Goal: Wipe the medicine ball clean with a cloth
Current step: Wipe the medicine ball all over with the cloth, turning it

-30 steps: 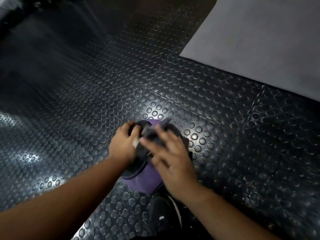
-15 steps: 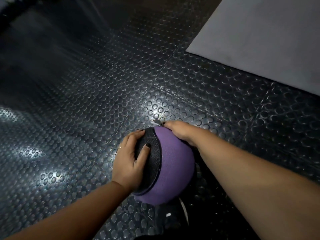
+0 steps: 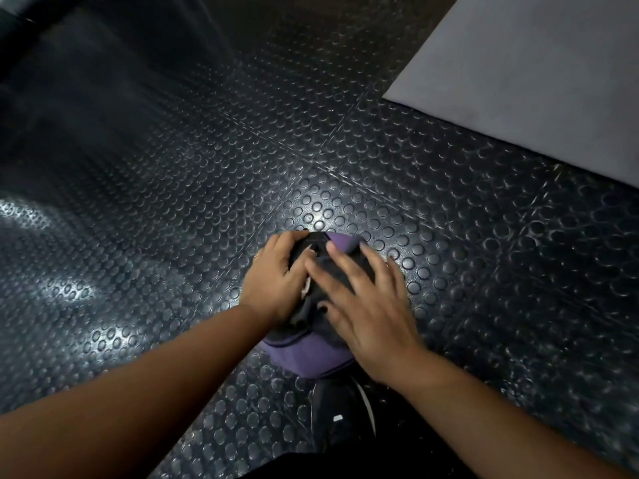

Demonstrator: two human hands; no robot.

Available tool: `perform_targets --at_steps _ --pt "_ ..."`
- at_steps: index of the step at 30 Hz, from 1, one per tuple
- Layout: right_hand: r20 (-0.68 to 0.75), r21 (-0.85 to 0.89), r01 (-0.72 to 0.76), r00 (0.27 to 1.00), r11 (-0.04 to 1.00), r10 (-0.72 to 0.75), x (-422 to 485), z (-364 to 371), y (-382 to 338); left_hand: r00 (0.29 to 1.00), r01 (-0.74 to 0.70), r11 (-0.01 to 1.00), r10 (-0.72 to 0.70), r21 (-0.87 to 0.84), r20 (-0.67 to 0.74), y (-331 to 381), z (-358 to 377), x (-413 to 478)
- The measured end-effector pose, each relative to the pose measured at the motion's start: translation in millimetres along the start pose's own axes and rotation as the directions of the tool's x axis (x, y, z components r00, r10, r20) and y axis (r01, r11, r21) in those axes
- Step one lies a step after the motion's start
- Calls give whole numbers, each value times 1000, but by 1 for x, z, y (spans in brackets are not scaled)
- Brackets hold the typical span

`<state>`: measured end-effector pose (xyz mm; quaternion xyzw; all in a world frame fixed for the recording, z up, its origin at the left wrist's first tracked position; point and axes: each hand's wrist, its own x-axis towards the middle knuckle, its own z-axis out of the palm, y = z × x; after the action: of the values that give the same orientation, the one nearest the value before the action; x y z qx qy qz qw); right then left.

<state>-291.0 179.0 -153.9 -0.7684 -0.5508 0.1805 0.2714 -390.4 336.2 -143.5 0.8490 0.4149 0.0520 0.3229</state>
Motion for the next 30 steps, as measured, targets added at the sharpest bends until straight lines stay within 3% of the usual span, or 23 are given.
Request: perform_targets --at_steps 5,8,11,13,15,18,20,23,26,30 --pt "45 251 -77 997 965 67 79 7 16 988 151 987 -152 -59 -12 -4 -5 14" --pt "234 325 -289 947 901 219 118 0 27 964 260 965 -262 -34 -45 -4 -1 8" --pt "400 145 -299 889 943 221 138 -9 36 996 70 998 -70 3 -53 1 1 -11" --pt "437 87 -317 864 945 249 143 -12 43 995 -95 985 97 142 -5 5 5 -17" --pt "451 53 -330 850 942 272 144 -10 47 987 -162 966 161 203 21 10 9 -19" --pt "355 163 -348 894 923 274 130 -12 45 989 -147 980 146 132 17 17 7 -13" --pt "170 281 -371 927 885 335 96 -8 39 996 -93 993 92 78 20 15 4 -4" --pt "-106 282 -262 948 923 301 19 9 8 999 37 999 -37 -7 -7 13 -1 14" --pt "-94 221 -278 948 935 304 -27 28 -10 990 134 990 -136 -39 -43 14 1 24" --pt "-198 130 -278 933 952 300 10 15 -2 992 71 997 -72 -11 -106 11 7 9"
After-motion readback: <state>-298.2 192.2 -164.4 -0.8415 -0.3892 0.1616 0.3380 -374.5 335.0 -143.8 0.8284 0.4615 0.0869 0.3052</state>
